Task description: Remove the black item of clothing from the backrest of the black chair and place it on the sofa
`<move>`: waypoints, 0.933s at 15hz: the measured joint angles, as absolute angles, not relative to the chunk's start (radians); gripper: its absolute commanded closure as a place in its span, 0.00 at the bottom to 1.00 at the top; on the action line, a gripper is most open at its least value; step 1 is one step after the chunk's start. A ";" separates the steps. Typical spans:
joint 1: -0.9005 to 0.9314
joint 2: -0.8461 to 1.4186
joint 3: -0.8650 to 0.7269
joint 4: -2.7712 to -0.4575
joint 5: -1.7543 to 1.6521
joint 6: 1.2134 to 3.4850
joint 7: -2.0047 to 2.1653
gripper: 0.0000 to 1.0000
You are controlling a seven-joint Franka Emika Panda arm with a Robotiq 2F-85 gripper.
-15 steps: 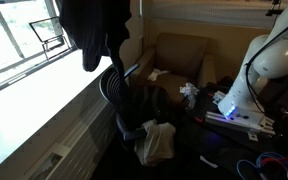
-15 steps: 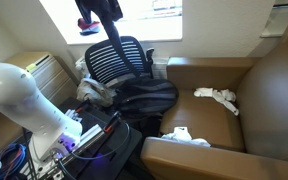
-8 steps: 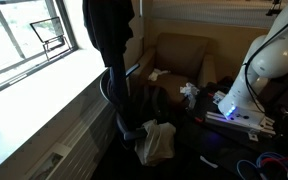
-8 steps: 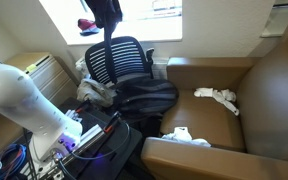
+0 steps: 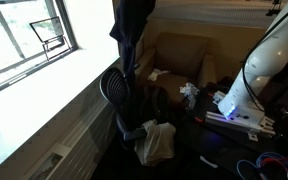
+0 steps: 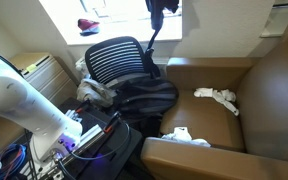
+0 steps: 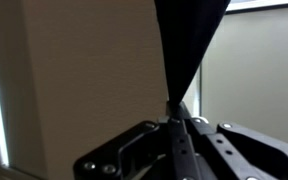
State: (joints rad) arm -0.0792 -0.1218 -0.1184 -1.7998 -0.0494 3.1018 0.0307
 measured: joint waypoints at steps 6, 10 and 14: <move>-0.063 -0.122 -0.113 -1.813 -0.020 3.103 0.020 1.00; -0.106 -0.092 -0.121 -1.810 -0.129 3.100 0.067 1.00; -0.231 0.005 -0.238 -1.769 -0.192 3.141 0.073 1.00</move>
